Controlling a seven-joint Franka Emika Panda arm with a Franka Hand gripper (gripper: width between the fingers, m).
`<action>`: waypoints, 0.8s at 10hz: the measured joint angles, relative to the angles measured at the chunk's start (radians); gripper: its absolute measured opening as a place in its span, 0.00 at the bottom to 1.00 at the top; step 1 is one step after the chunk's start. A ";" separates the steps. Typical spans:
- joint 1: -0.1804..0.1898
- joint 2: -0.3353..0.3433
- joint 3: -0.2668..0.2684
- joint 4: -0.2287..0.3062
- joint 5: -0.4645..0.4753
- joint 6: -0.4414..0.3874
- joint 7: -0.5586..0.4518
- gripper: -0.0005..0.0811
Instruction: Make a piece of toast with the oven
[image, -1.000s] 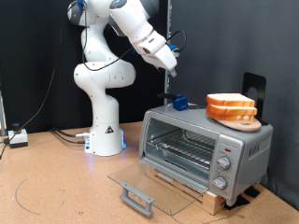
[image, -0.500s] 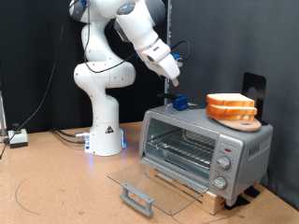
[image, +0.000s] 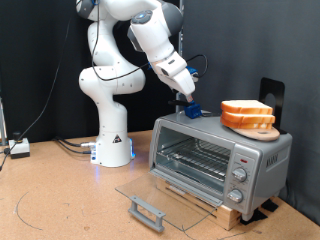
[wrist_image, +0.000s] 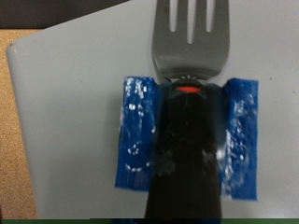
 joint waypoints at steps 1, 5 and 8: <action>0.006 0.001 0.013 -0.006 0.017 0.014 -0.009 1.00; 0.023 0.002 0.098 -0.031 0.091 0.115 -0.018 1.00; 0.023 0.011 0.132 -0.035 0.114 0.117 -0.018 1.00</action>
